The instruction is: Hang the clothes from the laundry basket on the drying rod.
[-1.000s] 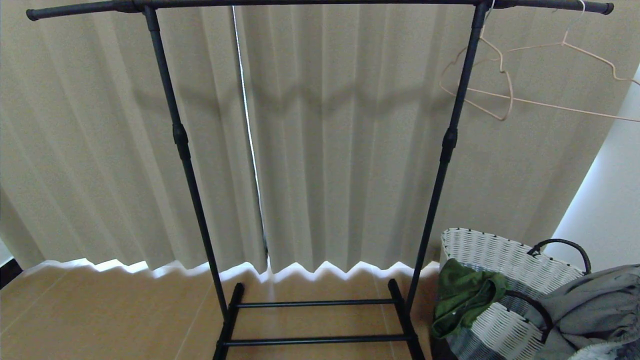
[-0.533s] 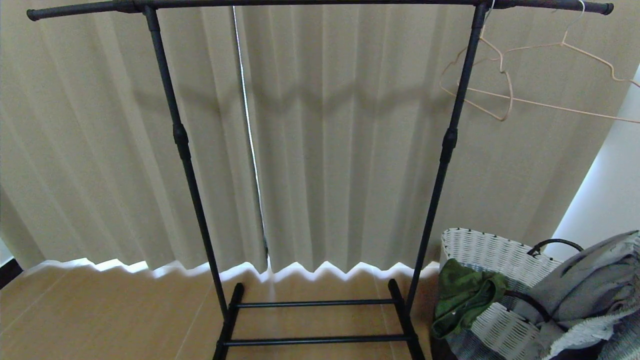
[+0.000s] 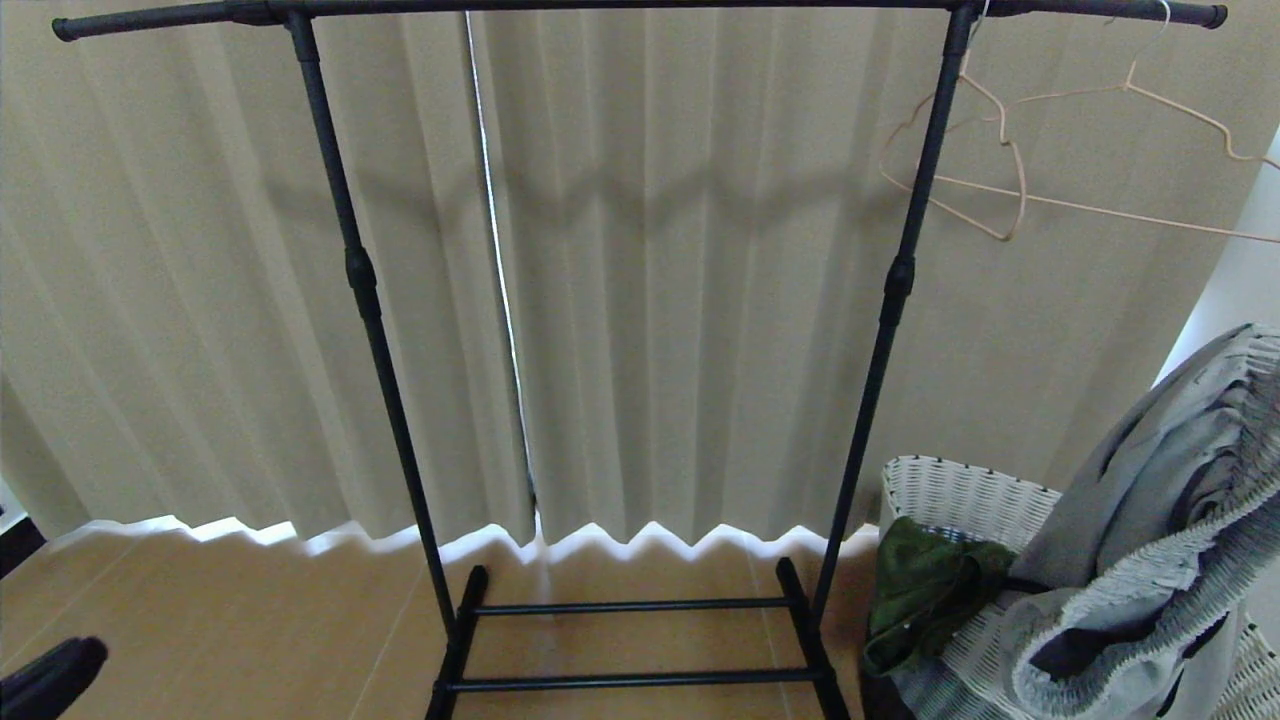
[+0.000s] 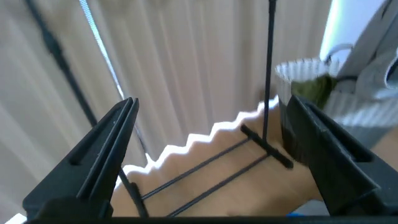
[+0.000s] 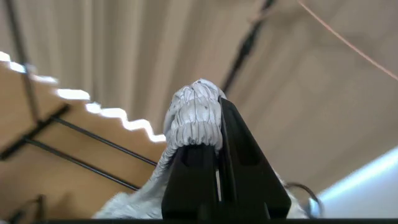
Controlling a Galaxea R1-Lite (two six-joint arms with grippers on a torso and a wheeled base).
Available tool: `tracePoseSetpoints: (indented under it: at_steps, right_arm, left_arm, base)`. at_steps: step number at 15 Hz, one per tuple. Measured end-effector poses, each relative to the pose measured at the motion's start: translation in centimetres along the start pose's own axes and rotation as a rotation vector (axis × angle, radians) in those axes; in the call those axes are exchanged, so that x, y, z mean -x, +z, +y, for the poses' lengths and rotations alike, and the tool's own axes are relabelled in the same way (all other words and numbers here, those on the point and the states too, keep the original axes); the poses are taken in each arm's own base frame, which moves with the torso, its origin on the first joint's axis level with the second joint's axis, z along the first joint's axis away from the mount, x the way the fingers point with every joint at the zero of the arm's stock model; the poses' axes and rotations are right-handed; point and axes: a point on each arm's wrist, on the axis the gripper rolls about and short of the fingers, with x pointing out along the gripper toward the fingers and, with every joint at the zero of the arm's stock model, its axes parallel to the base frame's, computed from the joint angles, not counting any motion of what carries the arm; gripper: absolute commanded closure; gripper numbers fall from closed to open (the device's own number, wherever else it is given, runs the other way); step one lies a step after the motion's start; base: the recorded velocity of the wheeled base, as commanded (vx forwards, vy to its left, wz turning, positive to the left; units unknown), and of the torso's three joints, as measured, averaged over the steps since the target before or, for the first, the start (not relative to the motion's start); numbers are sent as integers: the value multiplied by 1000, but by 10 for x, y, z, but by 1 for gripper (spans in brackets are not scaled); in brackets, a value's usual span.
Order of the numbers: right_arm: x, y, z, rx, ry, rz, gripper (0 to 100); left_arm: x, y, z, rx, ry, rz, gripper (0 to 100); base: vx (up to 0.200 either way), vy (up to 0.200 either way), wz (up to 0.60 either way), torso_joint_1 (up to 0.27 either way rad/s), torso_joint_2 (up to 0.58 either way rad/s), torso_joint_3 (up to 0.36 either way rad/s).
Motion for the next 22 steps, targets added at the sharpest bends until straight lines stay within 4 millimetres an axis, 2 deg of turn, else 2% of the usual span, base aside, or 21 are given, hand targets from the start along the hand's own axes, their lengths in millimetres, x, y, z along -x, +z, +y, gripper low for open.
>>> tracePoseSetpoints:
  at_steps: [3, 6, 9, 11, 17, 22]
  right_arm:
    - [-5, 12, 9, -148, 103, -32, 100]
    - [-9, 18, 15, -195, 170, -39, 100]
    - [-13, 21, 17, -210, 199, -46, 100]
    - [-13, 24, 18, -215, 208, -55, 100]
    - [-14, 27, 22, -238, 245, -63, 100]
    - [-12, 31, 28, -253, 302, -74, 100]
  left_arm:
    - [-43, 17, 14, 23, -112, 79, 0]
    - [-93, 20, 6, 75, -238, 152, 0]
    - [-137, 19, -28, 106, -266, 199, 0]
    - [-158, 13, -57, 112, -329, 245, 0]
    - [-196, 4, -134, 163, -531, 304, 0]
    - [-234, -14, -192, 268, -480, 347, 0]
  base:
    - [0, 0, 0, 0, 0, 0]
    - [0, 0, 0, 0, 0, 0]
    - [0, 0, 0, 0, 0, 0]
    - [0, 0, 0, 0, 0, 0]
    - [0, 0, 0, 0, 0, 0]
    - [0, 0, 0, 0, 0, 0]
